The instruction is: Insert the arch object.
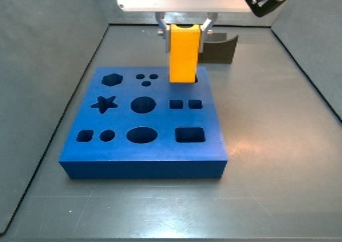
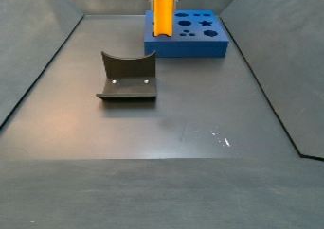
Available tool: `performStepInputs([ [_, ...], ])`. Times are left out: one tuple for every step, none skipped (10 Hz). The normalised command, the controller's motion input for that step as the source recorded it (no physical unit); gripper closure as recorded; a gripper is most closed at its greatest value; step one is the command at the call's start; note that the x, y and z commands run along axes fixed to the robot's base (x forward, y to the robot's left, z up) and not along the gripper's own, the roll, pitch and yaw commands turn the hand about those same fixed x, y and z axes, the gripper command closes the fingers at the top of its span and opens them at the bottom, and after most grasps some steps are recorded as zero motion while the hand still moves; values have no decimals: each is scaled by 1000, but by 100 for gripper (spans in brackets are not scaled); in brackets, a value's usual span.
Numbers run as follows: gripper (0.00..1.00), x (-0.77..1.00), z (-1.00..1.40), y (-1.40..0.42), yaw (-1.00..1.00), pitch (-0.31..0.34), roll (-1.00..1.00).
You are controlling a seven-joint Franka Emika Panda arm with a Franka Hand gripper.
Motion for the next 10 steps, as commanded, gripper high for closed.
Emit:
performStepInputs([
  [100, 200, -477, 0, -177, 0, 0],
  [100, 200, -517, 0, -197, -14, 0],
  [100, 131, -546, 0, -140, -26, 0],
  [100, 0, -649, 0, 83, -181, 0],
  [100, -31, -677, 0, 243, -270, 0],
  [100, -63, -617, -80, 174, -307, 0],
  [100, -174, -514, -383, 114, -361, 89],
  [100, -114, -334, -194, 77, -346, 17],
  [100, -109, -91, -46, 103, -197, 1],
  [100, 0, 0, 0, 0, 0, 0],
])
